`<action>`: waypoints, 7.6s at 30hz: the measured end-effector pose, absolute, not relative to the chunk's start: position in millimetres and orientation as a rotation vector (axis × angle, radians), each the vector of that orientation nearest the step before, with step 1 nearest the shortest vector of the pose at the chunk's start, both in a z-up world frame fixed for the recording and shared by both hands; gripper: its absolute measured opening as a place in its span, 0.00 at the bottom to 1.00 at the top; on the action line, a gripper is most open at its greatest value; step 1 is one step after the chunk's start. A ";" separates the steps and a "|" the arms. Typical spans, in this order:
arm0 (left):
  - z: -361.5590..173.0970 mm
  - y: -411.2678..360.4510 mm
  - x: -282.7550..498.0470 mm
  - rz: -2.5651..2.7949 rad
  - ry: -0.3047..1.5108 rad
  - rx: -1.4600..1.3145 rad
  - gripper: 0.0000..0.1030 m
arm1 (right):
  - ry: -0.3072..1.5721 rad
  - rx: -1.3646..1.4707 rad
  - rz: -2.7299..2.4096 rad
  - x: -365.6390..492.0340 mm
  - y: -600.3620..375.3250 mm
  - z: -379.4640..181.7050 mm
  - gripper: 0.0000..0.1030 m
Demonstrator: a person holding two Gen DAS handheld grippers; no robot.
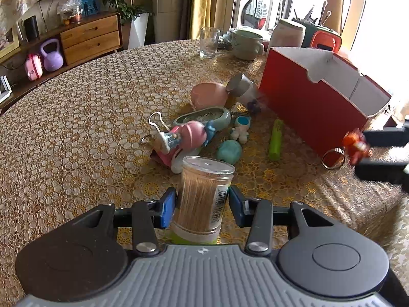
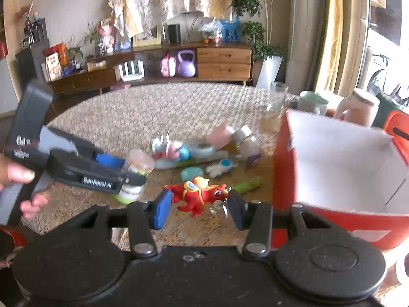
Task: Organize rigid objects
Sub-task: 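Carry the jar into the red box with the left gripper while the right gripper grasps the red toy keychain, then lower the jar into the box and open the left gripper while the right gripper releases the keychain, then withdraw both grippers from the box back over the table, then grasp the pink-headed figure toy with the left gripper while the right gripper grasps the green highlighter, then carry both items over the red box and open both grippers to drop them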
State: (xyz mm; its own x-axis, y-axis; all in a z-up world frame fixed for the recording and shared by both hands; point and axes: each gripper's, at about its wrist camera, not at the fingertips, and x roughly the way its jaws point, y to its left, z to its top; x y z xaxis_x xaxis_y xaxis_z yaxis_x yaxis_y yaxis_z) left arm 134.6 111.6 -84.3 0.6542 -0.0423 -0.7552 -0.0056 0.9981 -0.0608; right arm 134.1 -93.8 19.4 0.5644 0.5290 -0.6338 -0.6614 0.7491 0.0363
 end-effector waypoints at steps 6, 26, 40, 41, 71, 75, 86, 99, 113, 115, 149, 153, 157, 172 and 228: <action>-64.9 99.1 139.2 -0.033 0.824 -0.047 0.42 | 0.630 -0.196 0.666 147.6 -115.6 49.2 0.46; 35.2 2.8 252.9 -0.199 0.746 -0.011 0.42 | 0.656 -0.192 0.391 239.3 -192.3 33.8 0.46; -10.9 -93.5 343.1 -0.315 0.878 0.052 0.42 | 0.768 -0.210 0.313 282.8 -217.6 -18.7 0.45; -17.5 -97.9 348.1 -0.317 0.891 0.058 0.42 | 0.776 -0.214 0.313 285.4 -217.6 -21.3 0.45; -86.3 -128.4 408.7 -0.276 1.068 0.081 0.42 | 0.875 -0.246 0.307 294.0 -221.5 -43.7 0.55; -76.1 -122.0 396.4 -0.274 1.036 0.079 0.42 | 0.848 -0.223 0.315 287.7 -221.3 -33.2 0.57; -29.7 -96.9 347.3 -0.249 0.904 0.046 0.62 | 0.773 -0.153 0.331 256.8 -220.3 -0.1 0.63; -2.9 -66.9 278.9 -0.221 0.810 0.035 0.65 | 0.710 -0.071 0.348 216.5 -212.0 27.4 0.75; 18.1 -21.4 204.2 -0.187 0.721 0.030 0.72 | 0.641 0.001 0.424 174.5 -191.1 47.7 0.93; 20.7 -14.2 194.0 -0.183 0.704 0.028 0.73 | 0.625 0.009 0.432 167.1 -188.6 49.8 0.96; -31.3 106.8 115.9 -0.011 0.682 -0.056 0.97 | 0.690 -0.088 0.559 143.7 -90.2 -1.0 1.00; -40.9 116.6 128.4 0.007 0.693 -0.072 0.97 | 0.714 -0.110 0.565 151.3 -77.3 -15.7 0.99; -53.3 123.2 143.7 0.036 0.705 -0.101 0.97 | 0.738 -0.099 0.542 159.3 -64.1 -30.0 0.95; -89.3 122.9 196.5 0.166 0.775 -0.132 0.97 | 0.747 -0.025 0.259 193.6 -39.1 -70.3 0.81; -45.8 90.3 164.4 0.112 0.785 -0.202 0.72 | 0.698 0.120 0.331 169.4 -98.1 13.5 0.14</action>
State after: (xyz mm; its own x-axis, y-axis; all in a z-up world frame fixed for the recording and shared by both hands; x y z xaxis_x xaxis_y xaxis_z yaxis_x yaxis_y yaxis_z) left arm 164.4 90.3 -45.8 0.7029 0.0249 -0.7109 -0.1745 0.9749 -0.1384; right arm 169.4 -98.1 13.5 0.7168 0.3377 -0.6100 -0.2584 0.9412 0.2175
